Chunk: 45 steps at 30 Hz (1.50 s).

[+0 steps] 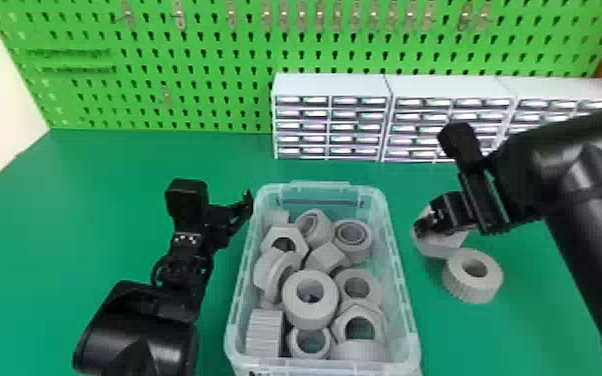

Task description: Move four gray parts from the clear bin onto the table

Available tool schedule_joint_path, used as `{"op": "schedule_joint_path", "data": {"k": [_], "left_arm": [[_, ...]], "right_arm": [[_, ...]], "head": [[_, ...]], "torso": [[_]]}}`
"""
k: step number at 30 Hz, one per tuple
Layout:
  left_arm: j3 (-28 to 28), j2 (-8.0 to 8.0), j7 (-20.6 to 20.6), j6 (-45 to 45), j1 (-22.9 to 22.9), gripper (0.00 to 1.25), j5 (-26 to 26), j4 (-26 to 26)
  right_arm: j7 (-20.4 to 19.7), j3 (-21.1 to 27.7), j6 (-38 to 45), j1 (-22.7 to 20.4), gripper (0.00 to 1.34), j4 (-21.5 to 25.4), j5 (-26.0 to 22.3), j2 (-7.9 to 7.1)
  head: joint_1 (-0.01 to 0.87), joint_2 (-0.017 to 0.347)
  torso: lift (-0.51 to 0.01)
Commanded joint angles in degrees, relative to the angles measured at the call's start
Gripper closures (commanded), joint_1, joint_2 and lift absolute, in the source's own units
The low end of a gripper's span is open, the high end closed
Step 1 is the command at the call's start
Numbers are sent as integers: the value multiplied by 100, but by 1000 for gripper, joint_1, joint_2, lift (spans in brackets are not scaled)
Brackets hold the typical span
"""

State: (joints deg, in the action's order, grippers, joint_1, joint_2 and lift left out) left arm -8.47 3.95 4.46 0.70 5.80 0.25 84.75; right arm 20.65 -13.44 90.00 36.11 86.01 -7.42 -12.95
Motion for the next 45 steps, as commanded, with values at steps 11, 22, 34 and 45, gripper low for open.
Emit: {"op": "schedule_joint_path", "data": {"k": [11, 22, 34, 45], "left_arm": [[-15, 0, 3, 0, 8, 182, 10, -11], [-32, 0, 11, -18, 8, 180, 19, -29], [-67, 0, 29, -88, 61, 180, 45, -73], [-94, 0, 29, -97, 61, 180, 54, -90]], "right_arm": [[0, -238, 8, -61, 1007, -567, -172, -6], [0, -344, 8, -52, 1007, -805, -216, -14], [0, -405, 8, -52, 1007, -928, -233, -23], [0, -379, -17, -87, 1007, -989, -251, -32]], "head": [[693, 72], [693, 72], [693, 72], [693, 72]], "torso": [[-52], [-52], [-52], [-52]]}}
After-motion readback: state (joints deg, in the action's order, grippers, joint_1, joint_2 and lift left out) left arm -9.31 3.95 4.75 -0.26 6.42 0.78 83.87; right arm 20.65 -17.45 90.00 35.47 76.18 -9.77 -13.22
